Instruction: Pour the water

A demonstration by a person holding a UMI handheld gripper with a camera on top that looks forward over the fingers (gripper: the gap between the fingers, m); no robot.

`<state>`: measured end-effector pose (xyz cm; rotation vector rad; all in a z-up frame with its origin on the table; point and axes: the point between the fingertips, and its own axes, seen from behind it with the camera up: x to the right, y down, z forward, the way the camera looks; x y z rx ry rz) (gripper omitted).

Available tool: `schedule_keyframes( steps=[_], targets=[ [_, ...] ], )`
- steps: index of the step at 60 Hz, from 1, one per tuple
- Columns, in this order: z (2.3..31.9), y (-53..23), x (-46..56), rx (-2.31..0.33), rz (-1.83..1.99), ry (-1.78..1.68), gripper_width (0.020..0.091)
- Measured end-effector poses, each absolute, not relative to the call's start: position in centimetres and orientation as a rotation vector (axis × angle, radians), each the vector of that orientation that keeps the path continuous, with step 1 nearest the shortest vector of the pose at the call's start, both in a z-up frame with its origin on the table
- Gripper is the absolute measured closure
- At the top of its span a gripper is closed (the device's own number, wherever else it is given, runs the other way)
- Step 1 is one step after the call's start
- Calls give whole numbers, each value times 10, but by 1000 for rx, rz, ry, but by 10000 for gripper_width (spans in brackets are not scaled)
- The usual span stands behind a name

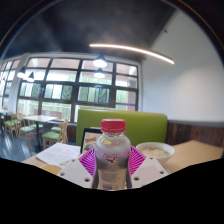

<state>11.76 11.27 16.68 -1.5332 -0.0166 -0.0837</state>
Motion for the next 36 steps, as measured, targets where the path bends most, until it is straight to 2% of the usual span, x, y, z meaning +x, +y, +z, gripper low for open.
schedule_keyframes(
  steps=[2,3,7,9,15,16,19,23,24,31,36],
  targets=[
    [159,108,117,-1549,-31,18,731],
    [148,132,124,-1553,-15,26,731],
    [139,128,123,-1575,14,27,732],
    [121,140,126,-1580,11,28,732],
    [115,126,125,-1602,25,18,730],
    [104,146,122,-1603,31,15,730],
    [100,145,117,-1625,36,-13,714],
    [109,133,120,-1605,13,-36,716],
    [97,145,113,-1600,8,-39,715],
    [99,147,114,-1594,16,-22,678],
    [97,141,115,-1610,5,-29,585]
  ],
)
